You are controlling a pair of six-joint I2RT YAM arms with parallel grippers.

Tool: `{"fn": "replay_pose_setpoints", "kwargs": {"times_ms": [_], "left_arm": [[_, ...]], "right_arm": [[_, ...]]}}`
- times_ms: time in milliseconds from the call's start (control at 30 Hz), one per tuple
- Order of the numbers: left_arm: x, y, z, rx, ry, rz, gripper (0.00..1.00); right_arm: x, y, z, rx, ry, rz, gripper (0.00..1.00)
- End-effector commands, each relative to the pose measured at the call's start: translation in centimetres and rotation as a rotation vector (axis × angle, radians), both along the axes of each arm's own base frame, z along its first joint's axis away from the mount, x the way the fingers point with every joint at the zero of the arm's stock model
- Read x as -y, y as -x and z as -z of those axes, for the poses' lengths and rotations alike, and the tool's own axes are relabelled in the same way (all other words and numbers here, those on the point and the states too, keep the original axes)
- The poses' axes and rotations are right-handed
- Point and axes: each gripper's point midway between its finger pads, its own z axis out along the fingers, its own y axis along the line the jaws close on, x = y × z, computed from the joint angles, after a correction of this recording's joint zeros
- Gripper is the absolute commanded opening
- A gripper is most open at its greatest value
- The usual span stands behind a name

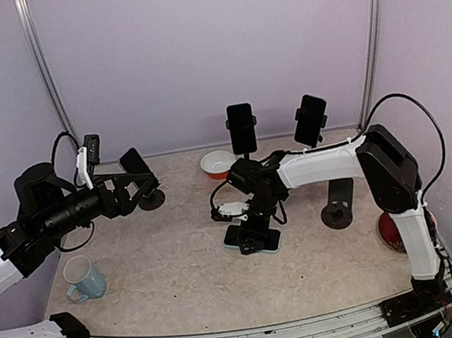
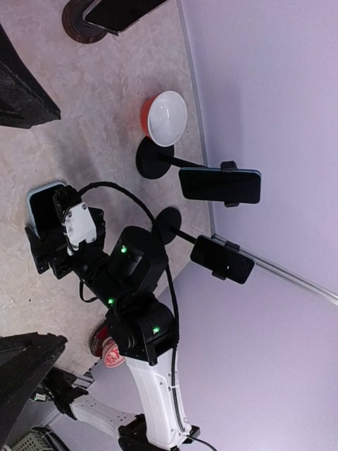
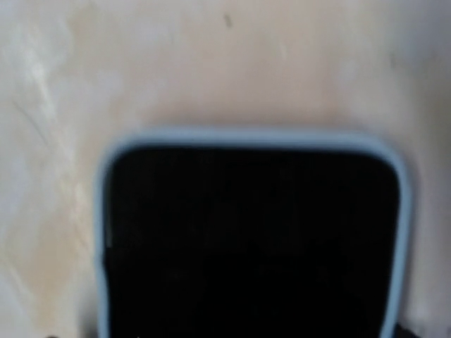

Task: Place the phone on the phone stand
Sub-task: Pick up the phone at the center of the board.

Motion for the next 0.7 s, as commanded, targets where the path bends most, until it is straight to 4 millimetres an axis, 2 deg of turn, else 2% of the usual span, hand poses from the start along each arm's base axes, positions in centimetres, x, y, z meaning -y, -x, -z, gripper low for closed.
{"fn": "replay_pose_setpoints", "kwargs": {"times_ms": [0, 100, 333, 433, 567, 667], "left_arm": [[-0.4, 0.1, 0.5, -0.007, -0.005, -0.019, 0.99], [-0.3, 0.0, 0.7, -0.008, -0.004, -0.015, 0.99], [0.1, -0.2, 0.9, -0.01, -0.005, -0.002, 0.99], [0.1, -0.2, 1.0, -0.011, -0.012, -0.004, 0.99], [0.0, -0.3, 1.2, -0.013, -0.016, -0.009, 0.99], [0.0, -0.4, 1.3, -0.015, -0.018, -0.008, 0.99]], "right_arm": [[2.3, 0.4, -0.8, 0.002, 0.053, 0.053, 1.0], [3.4, 0.4, 0.2, 0.013, 0.101, 0.065, 1.0], [3.6, 0.0, 1.6, 0.014, 0.134, 0.063, 1.0], [3.6, -0.2, 2.2, 0.013, 0.142, 0.065, 0.94], [3.3, -0.1, 2.7, -0.01, 0.162, 0.059, 0.79], [3.1, -0.1, 3.0, -0.019, 0.165, 0.047, 0.72]]}}
